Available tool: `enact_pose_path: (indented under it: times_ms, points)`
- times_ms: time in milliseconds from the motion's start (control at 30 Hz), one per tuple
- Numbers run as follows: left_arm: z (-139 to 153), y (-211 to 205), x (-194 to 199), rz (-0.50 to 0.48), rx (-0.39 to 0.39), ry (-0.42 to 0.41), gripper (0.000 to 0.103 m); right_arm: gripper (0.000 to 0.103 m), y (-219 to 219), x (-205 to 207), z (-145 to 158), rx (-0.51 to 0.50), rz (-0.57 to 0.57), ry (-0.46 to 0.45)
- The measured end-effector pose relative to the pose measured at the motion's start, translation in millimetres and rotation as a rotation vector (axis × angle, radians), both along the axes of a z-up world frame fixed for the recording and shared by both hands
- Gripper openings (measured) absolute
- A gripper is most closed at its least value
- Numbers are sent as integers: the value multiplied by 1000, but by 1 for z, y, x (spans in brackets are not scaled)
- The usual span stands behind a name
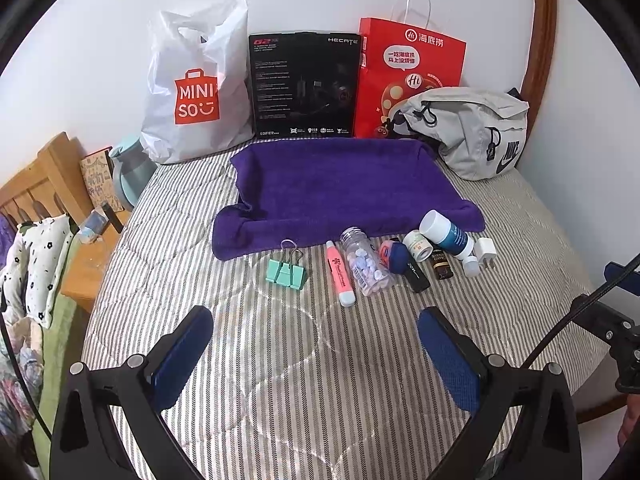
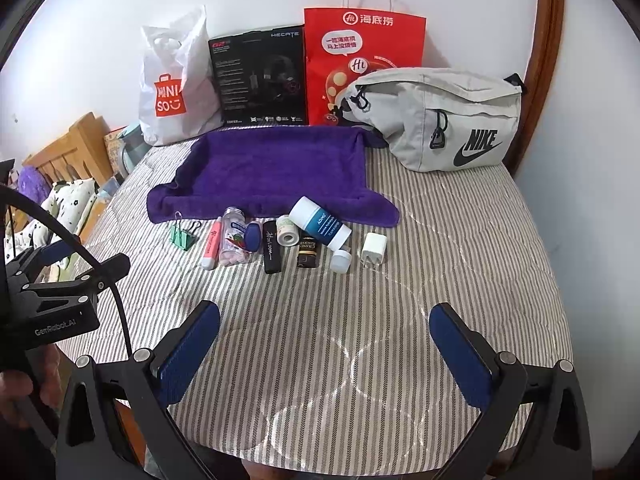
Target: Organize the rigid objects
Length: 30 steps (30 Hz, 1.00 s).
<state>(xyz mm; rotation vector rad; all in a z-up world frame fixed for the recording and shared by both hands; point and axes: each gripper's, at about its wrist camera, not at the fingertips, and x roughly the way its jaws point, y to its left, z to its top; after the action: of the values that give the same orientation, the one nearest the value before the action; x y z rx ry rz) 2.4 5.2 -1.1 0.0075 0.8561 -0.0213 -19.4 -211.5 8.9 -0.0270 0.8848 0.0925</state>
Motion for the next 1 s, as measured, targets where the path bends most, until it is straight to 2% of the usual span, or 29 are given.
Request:
enact_pose_path:
  times_ms: [1000]
  points:
    - [4, -2, 1, -4, 9, 12, 103, 103, -6, -2, 2, 11, -5, -2]
